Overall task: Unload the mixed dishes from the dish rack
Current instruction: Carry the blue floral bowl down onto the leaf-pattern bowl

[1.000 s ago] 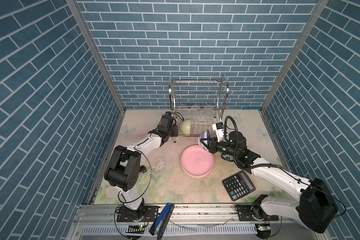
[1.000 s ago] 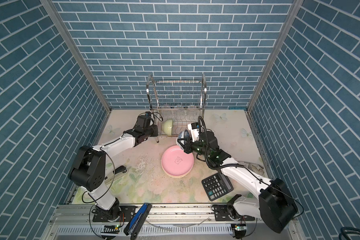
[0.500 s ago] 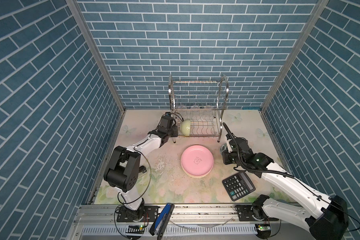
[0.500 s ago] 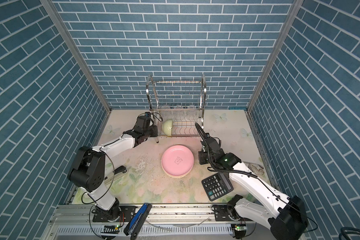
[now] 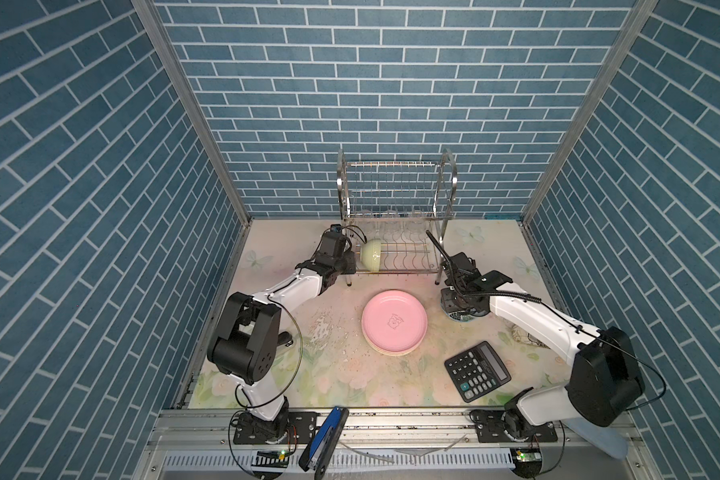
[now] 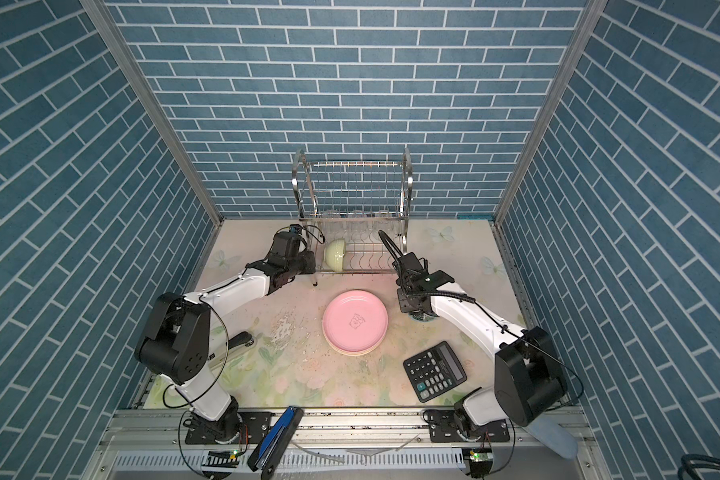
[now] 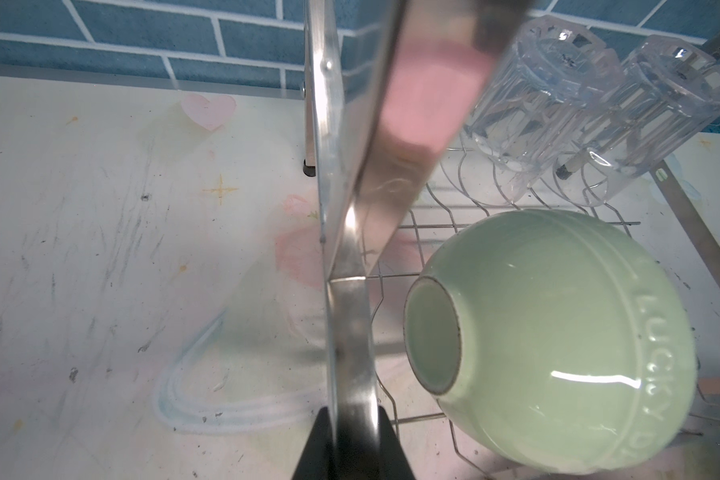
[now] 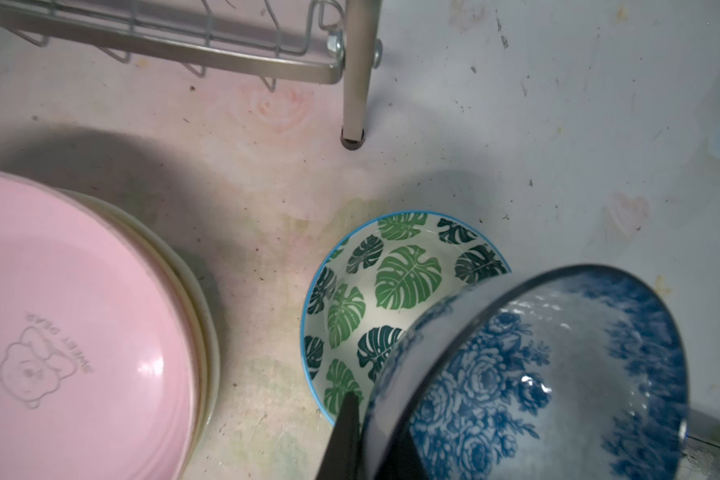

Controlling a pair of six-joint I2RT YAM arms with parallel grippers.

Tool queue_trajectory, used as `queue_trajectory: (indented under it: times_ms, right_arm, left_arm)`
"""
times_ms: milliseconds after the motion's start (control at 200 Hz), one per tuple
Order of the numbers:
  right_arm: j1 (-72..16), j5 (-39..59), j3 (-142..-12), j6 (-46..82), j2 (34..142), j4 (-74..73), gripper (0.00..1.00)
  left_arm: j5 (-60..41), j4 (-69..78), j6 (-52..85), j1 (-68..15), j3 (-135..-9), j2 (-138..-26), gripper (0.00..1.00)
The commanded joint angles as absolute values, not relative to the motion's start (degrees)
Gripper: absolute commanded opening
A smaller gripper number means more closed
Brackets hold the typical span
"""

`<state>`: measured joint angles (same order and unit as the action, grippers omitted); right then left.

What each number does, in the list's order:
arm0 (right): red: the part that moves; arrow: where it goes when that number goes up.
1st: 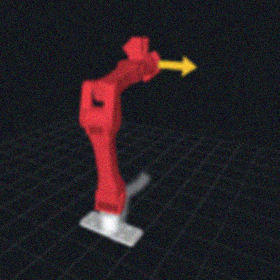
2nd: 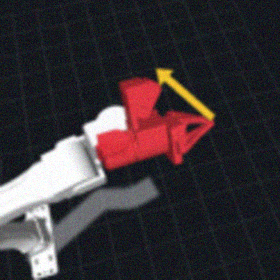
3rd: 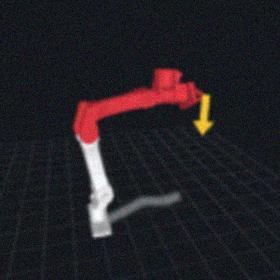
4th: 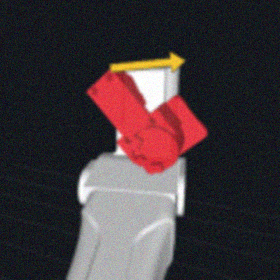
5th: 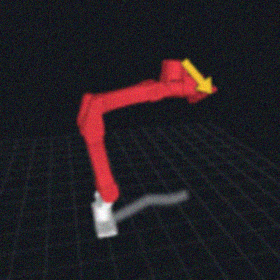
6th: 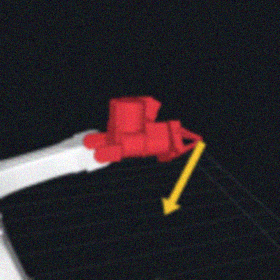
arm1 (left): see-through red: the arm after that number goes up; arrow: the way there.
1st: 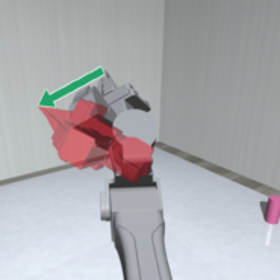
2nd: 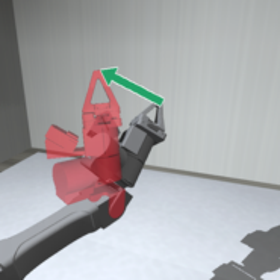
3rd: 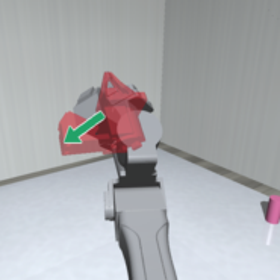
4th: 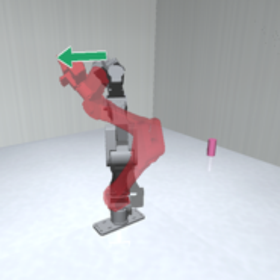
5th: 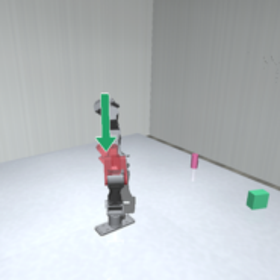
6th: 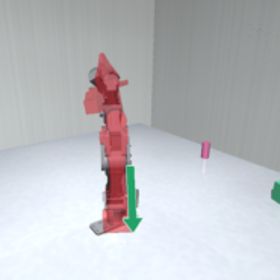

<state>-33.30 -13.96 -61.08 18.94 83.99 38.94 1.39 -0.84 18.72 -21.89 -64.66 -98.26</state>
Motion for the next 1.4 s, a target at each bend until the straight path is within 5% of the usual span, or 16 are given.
queue_trajectory:
  times_ms: [0,1320,1396]
  right_arm:
    - [-33.1,-14.4,-65.8,15.7,85.9,40.7,0.00]
    - [-33.0,-9.9,-64.8,19.1,95.0,37.0,0.00]
    - [-33.1,-9.3,-64.2,19.3,94.9,36.5,0.08]
  left_arm:
    - [0.9,0.7,21.9,-21.2,-64.0,-96.2,0.10]
    - [0.9,0.9,22.1,-21.2,-63.5,-97.5,0.10]
    - [0.9,0.9,22.1,-21.2,-63.5,-97.4,0.10]
